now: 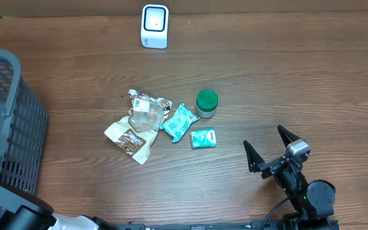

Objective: Scan the item barcode
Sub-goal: 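Return the left gripper into the basket and grasp the orange snack bag, then carry the orange snack bag out and drop it in front of the items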

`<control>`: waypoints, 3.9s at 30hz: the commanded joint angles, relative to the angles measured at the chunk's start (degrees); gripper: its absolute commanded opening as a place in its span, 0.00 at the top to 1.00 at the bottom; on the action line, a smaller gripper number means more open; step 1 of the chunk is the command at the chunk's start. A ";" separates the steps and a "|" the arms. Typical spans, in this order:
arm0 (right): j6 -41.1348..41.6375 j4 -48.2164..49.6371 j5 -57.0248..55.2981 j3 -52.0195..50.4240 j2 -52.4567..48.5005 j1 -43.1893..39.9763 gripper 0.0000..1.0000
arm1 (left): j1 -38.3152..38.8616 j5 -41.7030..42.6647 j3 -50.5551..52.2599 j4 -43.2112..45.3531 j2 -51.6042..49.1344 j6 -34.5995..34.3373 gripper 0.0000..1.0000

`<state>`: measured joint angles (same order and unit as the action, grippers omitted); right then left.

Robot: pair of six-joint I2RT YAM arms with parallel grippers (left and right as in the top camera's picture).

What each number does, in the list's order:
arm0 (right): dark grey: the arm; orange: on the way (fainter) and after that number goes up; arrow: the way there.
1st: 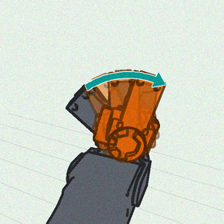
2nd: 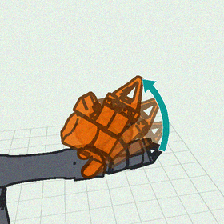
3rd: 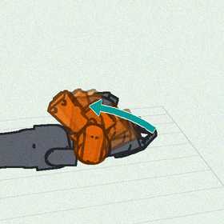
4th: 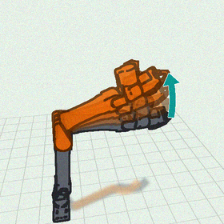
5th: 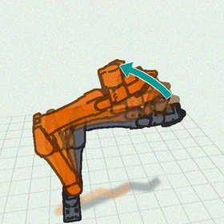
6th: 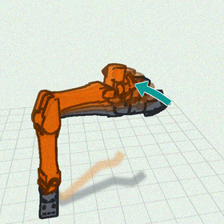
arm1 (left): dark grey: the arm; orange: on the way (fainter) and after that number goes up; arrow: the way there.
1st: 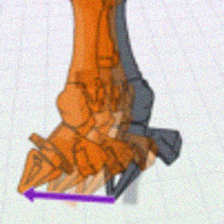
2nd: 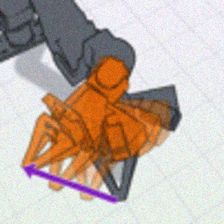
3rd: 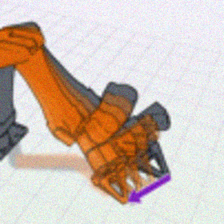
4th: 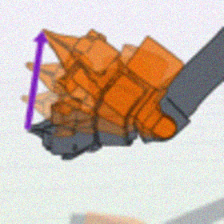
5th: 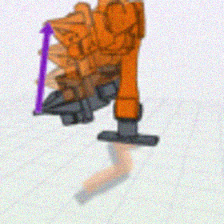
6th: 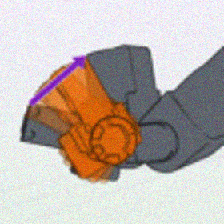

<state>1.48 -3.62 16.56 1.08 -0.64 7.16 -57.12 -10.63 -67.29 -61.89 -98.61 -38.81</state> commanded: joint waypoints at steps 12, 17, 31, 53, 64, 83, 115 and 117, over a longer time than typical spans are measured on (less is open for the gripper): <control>-0.04 0.37 0.24 -0.59 0.09 -0.20 0.00 | -0.61 -4.79 10.32 11.69 -0.39 -1.49 0.62; -0.04 0.37 0.24 -0.59 0.09 -0.20 0.00 | -0.61 -4.39 10.38 12.68 -0.39 -1.49 0.96; -0.04 0.37 0.24 -0.59 0.09 -0.20 0.00 | -0.24 18.88 -9.18 5.01 3.85 -0.17 0.96; -0.04 0.37 0.24 -0.59 0.09 -0.20 0.00 | 60.15 4.28 -37.20 -6.01 14.03 13.57 0.96; -0.04 0.37 0.24 -0.59 0.09 -0.20 0.00 | 80.39 1.27 -34.69 -24.37 -8.68 13.55 0.96; -0.04 0.37 0.24 -0.59 0.09 -0.20 0.00 | 92.41 5.73 -26.88 -23.91 -19.87 8.46 0.96; -0.04 0.37 0.24 -0.59 0.09 -0.20 0.00 | 83.69 5.14 -41.53 -18.75 -12.83 11.63 0.43; -0.04 0.37 0.24 -0.59 0.09 -0.20 0.00 | 81.53 6.03 -42.75 -17.03 -10.51 13.40 0.41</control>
<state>1.50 -3.62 16.58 1.08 -0.64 7.16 27.53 -5.74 -106.24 -80.27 -115.37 -29.12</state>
